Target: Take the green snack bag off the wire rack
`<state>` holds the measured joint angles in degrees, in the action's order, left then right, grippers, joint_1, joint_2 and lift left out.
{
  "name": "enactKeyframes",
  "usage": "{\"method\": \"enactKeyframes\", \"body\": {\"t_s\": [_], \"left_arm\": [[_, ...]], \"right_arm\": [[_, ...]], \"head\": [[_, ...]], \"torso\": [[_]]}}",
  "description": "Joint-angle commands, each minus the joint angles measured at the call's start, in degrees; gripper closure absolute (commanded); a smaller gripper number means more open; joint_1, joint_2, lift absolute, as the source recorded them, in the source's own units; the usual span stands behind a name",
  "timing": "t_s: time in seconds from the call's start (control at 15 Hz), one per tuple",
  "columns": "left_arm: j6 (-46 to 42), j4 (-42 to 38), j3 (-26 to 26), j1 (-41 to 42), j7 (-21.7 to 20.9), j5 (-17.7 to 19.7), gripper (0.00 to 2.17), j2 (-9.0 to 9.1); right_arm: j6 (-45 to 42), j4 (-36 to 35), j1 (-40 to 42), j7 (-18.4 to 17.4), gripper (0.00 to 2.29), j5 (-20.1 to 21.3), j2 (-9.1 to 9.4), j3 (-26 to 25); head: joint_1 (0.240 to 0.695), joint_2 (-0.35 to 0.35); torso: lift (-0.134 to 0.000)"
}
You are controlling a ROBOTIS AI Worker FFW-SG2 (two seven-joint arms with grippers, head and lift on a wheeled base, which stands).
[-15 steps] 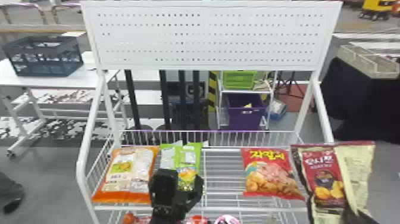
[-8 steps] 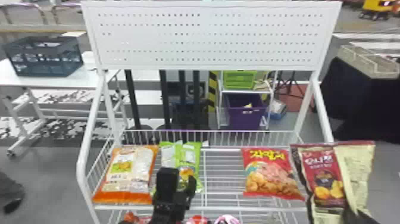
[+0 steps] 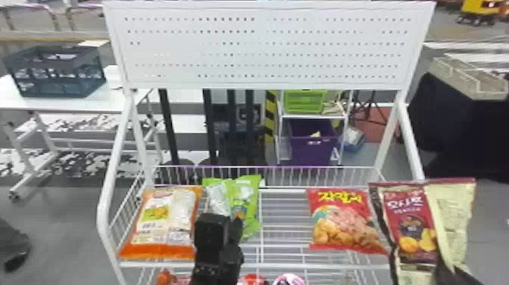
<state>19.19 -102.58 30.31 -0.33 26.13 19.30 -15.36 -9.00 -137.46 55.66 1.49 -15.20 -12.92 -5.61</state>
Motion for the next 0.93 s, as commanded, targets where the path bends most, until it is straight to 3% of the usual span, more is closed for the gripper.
{"method": "enactKeyframes", "body": {"t_s": [0.0,0.2,0.4,0.6,0.87], "left_arm": [[0.11,-7.81,-1.57,4.55,0.59,-1.11,1.71,-1.78],[-0.06,-20.29,-6.32,15.01,1.12,-3.31,1.71,-5.82],[-2.00,-29.87,-16.34,26.78,0.06,-3.92,1.71,-7.93],[-9.73,-36.37,-25.30,38.74,-2.22,-4.01,1.71,-8.11],[-21.33,-39.18,-28.55,49.11,-3.89,-6.82,1.71,-7.58]], "right_arm": [[0.00,0.00,-0.03,0.00,2.24,0.00,0.00,0.25],[0.00,-0.17,-0.03,0.00,2.24,0.09,0.09,0.34],[0.00,-0.26,-0.03,0.00,2.24,0.44,0.00,0.96],[-0.18,-0.26,-0.03,0.00,2.24,0.61,0.00,1.22],[0.00,-0.26,-0.03,0.00,2.24,0.79,0.00,1.40]], "head": [[0.499,0.000],[0.499,0.000],[0.499,0.000],[0.499,0.000],[0.499,0.000]], "torso": [[0.000],[0.000],[0.000],[0.000],[0.000]]}}
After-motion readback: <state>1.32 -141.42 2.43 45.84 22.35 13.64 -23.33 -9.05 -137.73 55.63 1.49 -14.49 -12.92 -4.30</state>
